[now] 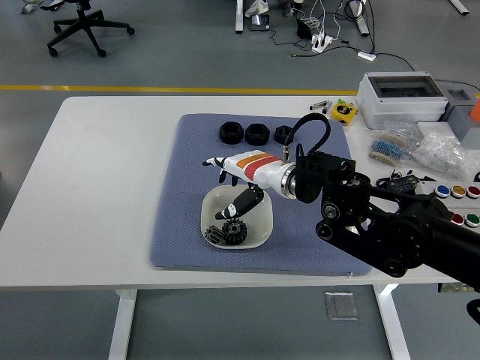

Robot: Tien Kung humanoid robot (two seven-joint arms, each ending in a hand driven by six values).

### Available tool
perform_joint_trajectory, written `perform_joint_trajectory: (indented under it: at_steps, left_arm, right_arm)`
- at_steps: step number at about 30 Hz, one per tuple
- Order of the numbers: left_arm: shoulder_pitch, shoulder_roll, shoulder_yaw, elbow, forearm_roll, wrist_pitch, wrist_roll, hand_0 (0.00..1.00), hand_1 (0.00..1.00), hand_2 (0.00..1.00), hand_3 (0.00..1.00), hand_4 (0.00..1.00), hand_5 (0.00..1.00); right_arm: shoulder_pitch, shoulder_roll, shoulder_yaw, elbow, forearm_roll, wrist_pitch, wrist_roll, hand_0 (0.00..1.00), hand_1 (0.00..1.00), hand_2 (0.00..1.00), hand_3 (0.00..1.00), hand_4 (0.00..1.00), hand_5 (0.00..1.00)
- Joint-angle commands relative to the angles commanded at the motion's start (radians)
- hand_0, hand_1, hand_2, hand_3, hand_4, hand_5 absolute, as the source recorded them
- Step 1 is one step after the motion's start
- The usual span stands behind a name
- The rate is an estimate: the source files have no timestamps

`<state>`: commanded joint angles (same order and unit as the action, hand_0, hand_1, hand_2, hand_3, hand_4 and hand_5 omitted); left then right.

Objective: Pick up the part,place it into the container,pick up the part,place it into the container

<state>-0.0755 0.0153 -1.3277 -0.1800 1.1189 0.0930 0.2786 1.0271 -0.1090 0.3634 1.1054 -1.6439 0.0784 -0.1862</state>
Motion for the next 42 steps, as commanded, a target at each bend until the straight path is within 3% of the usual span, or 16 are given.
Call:
perform_joint_trajectory:
  at_steps: [11,15,19,20,25,26,31,32,36,38,42]
  left_arm:
    - [0.003,-0.001,-0.002,0.000,0.002,-0.001,0.001,0.814,0.780,0.829,0.570,0.483,0.714]
    - [0.004,-0.002,-0.003,0.000,-0.001,0.001,0.000,0.814,0.780,0.830,0.570,0.483,0.713]
    - [0.000,-0.003,0.001,0.000,-0.006,0.001,-0.001,0.814,0.780,0.830,0.570,0.483,0.713]
    - [-0.001,-0.004,0.004,0.000,-0.011,0.002,-0.002,0.814,0.780,0.831,0.569,0.483,0.713]
    - [-0.007,-0.007,0.006,0.000,-0.014,0.003,-0.005,0.814,0.780,0.831,0.569,0.483,0.713]
    - [-0.009,-0.007,0.006,0.000,-0.014,0.003,-0.006,0.813,0.780,0.830,0.569,0.483,0.713]
    - [-0.015,-0.009,0.008,0.000,-0.019,0.004,-0.010,0.813,0.780,0.830,0.569,0.483,0.713]
    - [-0.016,-0.009,0.008,0.000,-0.020,0.004,-0.011,0.814,0.778,0.829,0.569,0.481,0.714]
    - [-0.016,-0.010,0.006,0.000,-0.015,0.001,-0.015,0.814,0.778,0.829,0.569,0.481,0.714]
    - [-0.016,-0.011,0.004,0.000,-0.011,0.000,-0.016,0.813,0.777,0.827,0.570,0.482,0.714]
    - [-0.013,-0.013,0.008,0.000,-0.019,0.000,-0.018,0.813,0.777,0.827,0.570,0.482,0.714]
  right_arm:
    - [-0.035,-0.043,0.062,-0.007,0.006,-0.045,0.014,0.450,0.596,0.787,0.998,0.998,0.459]
    - [-0.064,-0.075,0.107,-0.026,0.048,-0.099,0.037,0.494,0.616,0.783,0.998,0.984,0.456]
    - [-0.114,-0.128,0.155,-0.050,0.196,-0.197,0.100,0.494,0.616,0.783,0.998,0.984,0.456]
    - [-0.128,-0.145,0.166,-0.047,0.241,-0.223,0.129,0.596,0.684,0.819,0.998,0.979,0.464]
    - [-0.197,-0.222,0.243,0.023,0.449,-0.288,0.291,0.596,0.684,0.819,0.998,0.979,0.464]
    - [-0.209,-0.235,0.261,0.039,0.488,-0.292,0.314,0.724,0.770,0.860,0.990,0.998,0.603]
    - [-0.289,-0.310,0.385,0.130,0.703,-0.296,0.397,0.724,0.770,0.860,0.990,0.998,0.603]
    - [-0.302,-0.320,0.405,0.143,0.742,-0.295,0.402,0.746,0.779,0.875,0.998,0.998,0.752]
    - [-0.369,-0.352,0.487,0.204,0.911,-0.293,0.410,0.746,0.779,0.875,0.998,0.998,0.752]
    - [-0.407,-0.359,0.524,0.232,0.995,-0.289,0.410,0.790,0.814,0.881,0.970,0.998,0.797]
    - [-0.481,-0.357,0.584,0.276,1.161,-0.279,0.401,0.790,0.814,0.881,0.970,0.998,0.797]
